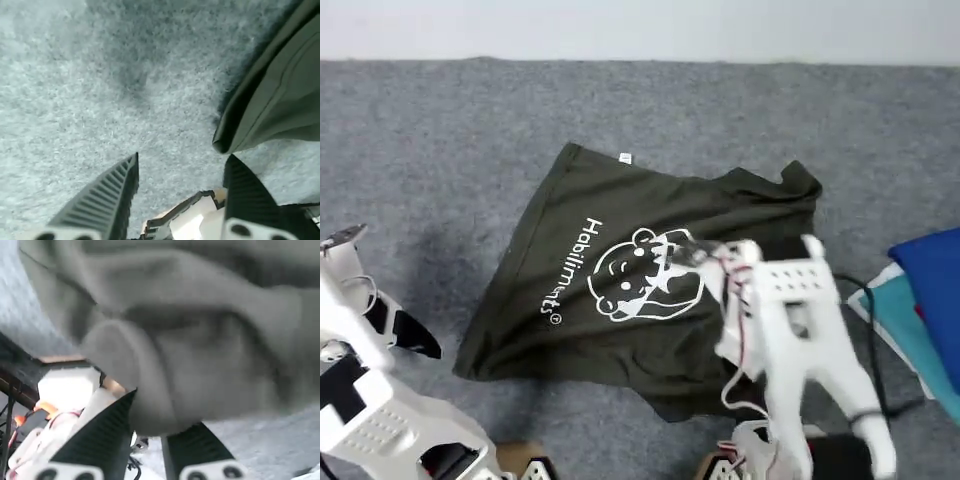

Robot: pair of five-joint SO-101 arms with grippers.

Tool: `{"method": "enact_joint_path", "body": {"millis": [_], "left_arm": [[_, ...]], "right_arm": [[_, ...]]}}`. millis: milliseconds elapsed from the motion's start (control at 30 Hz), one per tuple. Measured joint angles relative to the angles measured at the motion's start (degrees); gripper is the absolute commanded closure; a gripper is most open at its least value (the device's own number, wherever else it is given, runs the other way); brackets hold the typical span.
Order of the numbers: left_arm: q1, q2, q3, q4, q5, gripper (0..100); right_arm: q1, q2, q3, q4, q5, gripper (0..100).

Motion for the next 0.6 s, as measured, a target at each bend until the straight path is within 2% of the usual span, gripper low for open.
{"method": "enact_joint_path", "body": {"millis": [200,333,467,533,600], "left_arm": [[-0.8,0.0,0.0,0.0,-1.2,74],[-0.8,0.0,0.0,0.0,-1.2,74],[-0.8,0.0,0.0,0.0,-2.4,74],[-0.2,0.0,0.0,0.0,-6.4,76],[1.1,0.0,0.0,0.0,-11.6,78]], "right_arm": [[9.3,-12.2,7.4,1.8,9.5,98.3],[14.3,-17.8,8.5,2.2,12.4,96.4],[16.4,-21.7,8.5,2.2,12.8,78.4],[16.4,-23.5,8.5,2.2,12.8,69.4],[16.4,-25.2,8.5,2.2,12.9,64.8]]}}
